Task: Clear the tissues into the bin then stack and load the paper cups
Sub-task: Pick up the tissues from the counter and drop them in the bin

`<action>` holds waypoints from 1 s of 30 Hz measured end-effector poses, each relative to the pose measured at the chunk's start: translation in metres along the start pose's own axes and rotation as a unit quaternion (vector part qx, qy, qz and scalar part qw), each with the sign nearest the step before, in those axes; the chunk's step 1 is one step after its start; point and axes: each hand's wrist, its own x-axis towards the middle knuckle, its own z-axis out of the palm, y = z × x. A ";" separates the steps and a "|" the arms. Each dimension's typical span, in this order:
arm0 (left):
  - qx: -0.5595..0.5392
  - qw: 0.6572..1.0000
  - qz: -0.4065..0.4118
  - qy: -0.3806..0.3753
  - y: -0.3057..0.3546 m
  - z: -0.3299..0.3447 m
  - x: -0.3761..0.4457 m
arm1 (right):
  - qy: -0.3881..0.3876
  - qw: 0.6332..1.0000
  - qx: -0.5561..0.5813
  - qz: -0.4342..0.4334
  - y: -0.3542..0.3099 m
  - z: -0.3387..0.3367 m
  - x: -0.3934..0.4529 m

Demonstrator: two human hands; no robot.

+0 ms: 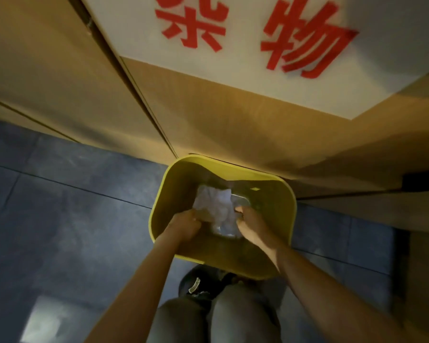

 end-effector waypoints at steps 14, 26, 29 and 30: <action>0.251 0.956 0.075 0.134 0.107 -0.115 -0.207 | 0.103 0.968 -0.215 -0.079 -0.147 -0.140 -0.186; 0.175 0.897 0.284 0.290 0.241 -0.235 -0.390 | 0.364 0.907 -0.055 -0.204 -0.243 -0.280 -0.355; 0.157 0.872 0.324 0.331 0.264 -0.254 -0.402 | 0.378 0.898 -0.006 -0.226 -0.254 -0.312 -0.373; 0.139 0.867 0.333 0.343 0.270 -0.257 -0.402 | 0.374 0.898 0.002 -0.232 -0.256 -0.320 -0.375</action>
